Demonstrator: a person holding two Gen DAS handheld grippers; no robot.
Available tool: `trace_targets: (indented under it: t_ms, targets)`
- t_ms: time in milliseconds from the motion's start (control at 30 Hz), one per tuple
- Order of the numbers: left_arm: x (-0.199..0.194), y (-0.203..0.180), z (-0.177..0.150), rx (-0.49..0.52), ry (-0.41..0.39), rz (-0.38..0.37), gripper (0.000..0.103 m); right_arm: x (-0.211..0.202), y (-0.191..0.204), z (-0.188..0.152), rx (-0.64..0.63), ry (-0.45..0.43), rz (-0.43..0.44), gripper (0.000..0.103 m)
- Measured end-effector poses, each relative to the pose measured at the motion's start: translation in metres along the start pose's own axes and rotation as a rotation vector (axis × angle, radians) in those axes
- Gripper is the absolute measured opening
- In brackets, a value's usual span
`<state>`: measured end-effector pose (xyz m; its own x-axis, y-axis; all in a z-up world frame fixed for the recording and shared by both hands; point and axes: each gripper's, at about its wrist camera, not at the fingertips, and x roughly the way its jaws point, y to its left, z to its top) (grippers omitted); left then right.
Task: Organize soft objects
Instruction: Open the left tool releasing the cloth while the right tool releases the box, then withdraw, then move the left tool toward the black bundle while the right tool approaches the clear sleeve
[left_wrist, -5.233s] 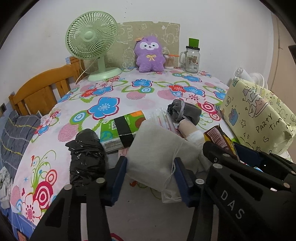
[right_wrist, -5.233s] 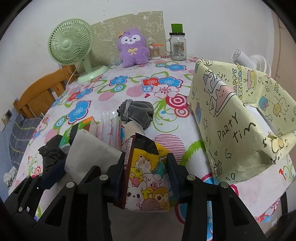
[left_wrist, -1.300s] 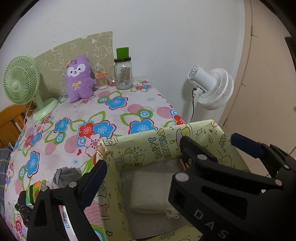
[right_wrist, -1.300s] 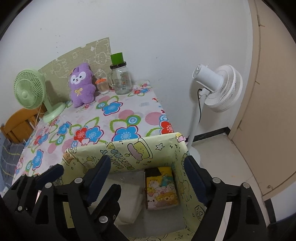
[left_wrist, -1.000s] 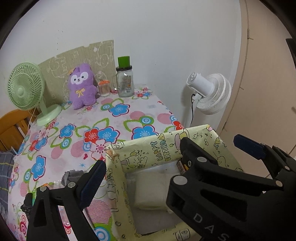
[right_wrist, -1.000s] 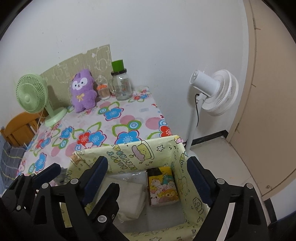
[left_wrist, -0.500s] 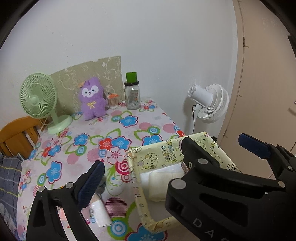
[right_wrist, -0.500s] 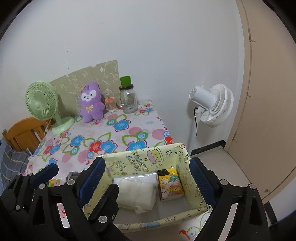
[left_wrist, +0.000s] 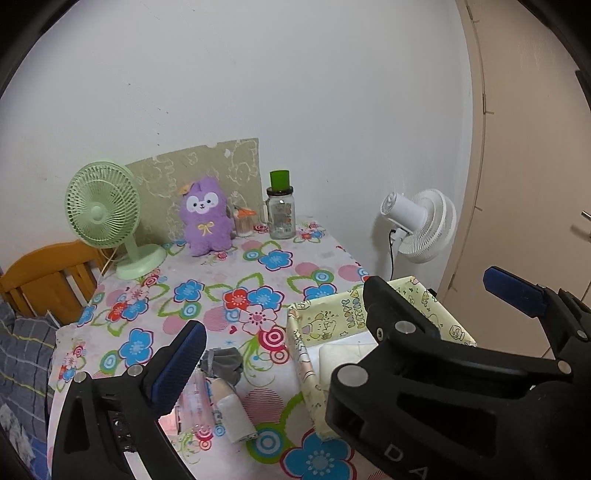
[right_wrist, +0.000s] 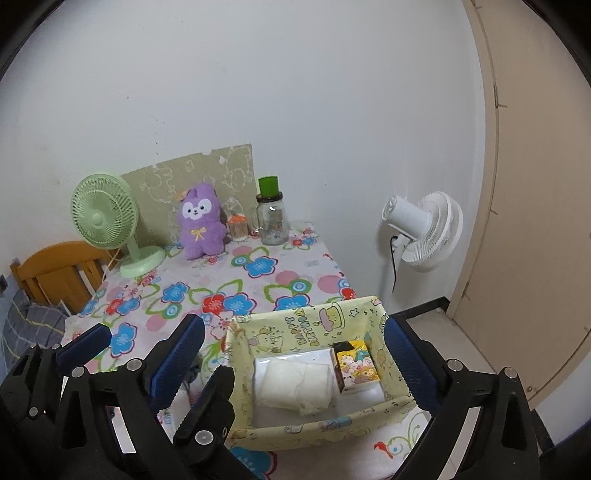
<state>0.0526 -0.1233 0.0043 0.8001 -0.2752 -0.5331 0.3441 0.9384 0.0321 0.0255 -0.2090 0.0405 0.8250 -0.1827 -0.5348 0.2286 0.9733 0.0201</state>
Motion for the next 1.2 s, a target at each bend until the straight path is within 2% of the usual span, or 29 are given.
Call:
trace_targets:
  t_ms: [233, 633, 1200]
  targets:
    - [-0.018, 0.015, -0.005, -0.006, -0.017, 0.0, 0.103, -0.02, 0.018, -0.004, -0.014, -0.043, 0.001, 0.103]
    - [-0.039, 0.048, -0.022, -0.029, -0.034, 0.029, 0.103, -0.034, 0.055, -0.016, -0.046, -0.047, 0.031, 0.103]
    - [-0.035, 0.096, -0.04, -0.049, -0.021, 0.074, 0.103, -0.015, 0.106, -0.034, -0.06, -0.006, 0.09, 0.103]
